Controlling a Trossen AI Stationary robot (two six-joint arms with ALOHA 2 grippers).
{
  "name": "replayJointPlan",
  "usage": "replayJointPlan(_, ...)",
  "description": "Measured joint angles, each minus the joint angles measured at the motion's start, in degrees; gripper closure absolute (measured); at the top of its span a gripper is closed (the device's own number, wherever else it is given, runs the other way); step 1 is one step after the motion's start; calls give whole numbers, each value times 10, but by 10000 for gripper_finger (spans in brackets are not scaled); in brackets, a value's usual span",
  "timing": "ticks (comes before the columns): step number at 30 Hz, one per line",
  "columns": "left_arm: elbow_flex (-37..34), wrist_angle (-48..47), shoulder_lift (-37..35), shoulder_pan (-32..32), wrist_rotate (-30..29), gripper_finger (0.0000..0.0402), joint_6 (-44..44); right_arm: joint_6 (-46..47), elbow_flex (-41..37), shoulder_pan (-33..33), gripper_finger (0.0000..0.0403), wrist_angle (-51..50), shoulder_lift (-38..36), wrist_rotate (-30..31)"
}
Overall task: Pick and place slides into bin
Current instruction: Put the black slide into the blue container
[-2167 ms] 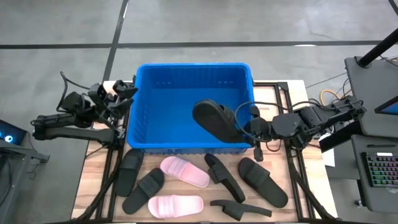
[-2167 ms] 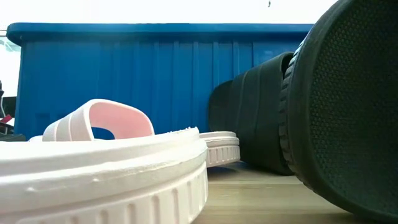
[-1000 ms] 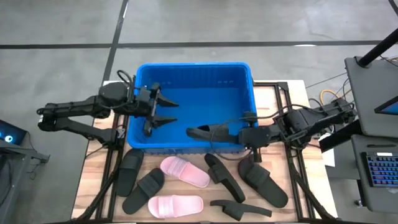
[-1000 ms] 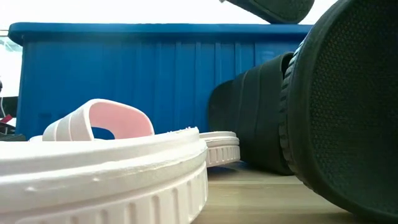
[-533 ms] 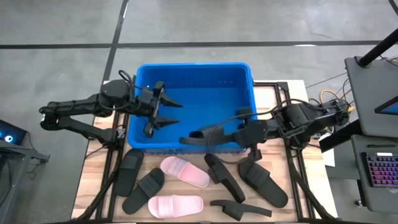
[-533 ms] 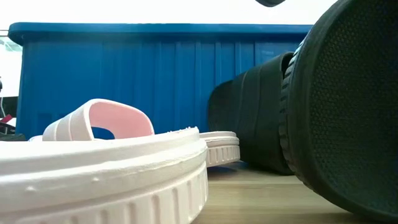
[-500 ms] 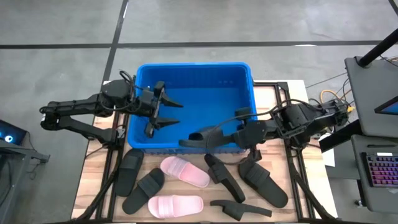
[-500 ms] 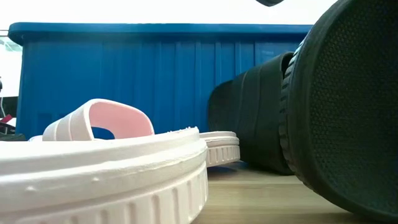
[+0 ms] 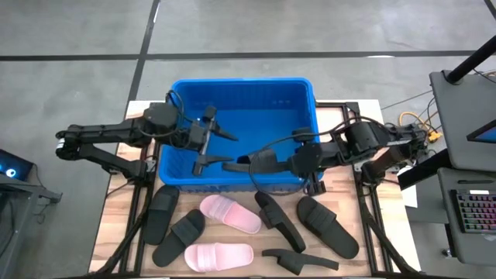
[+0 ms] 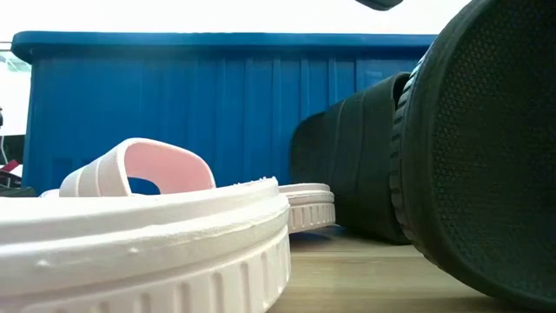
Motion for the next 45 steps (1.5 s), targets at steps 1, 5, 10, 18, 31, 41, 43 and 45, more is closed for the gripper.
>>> replayJointPlan(1, 0, -5, 1, 0, -1, 162, 8, 0, 3, -1, 346, 1, 0, 0)
replayJointPlan(5, -3, -6, 5, -1, -21, 162, 10, 0, 7, -6, 346, 2, 0, -18)
replayJointPlan(10, -4, 6, 7, -1, -23, 162, 14, -3, 6, -12, 346, 0, 8, -43)
replayJointPlan(18, -5, 9, 27, -1, 3, 162, 10, -12, 7, -29, 347, -4, 36, -36)
replayJointPlan(31, -8, -14, 34, -1, -4, 162, 31, -7, 14, -41, 347, -13, 42, -24)
replayJointPlan(41, -10, -8, 42, -2, -63, 162, 71, -9, 17, -41, 347, -17, 40, -26)
replayJointPlan(43, -10, -8, 44, -2, -63, 162, 73, -12, 17, -41, 347, -17, 40, -26)
replayJointPlan(45, -10, -7, 50, -2, -63, 162, 73, -17, 17, -41, 347, -18, 40, -26)
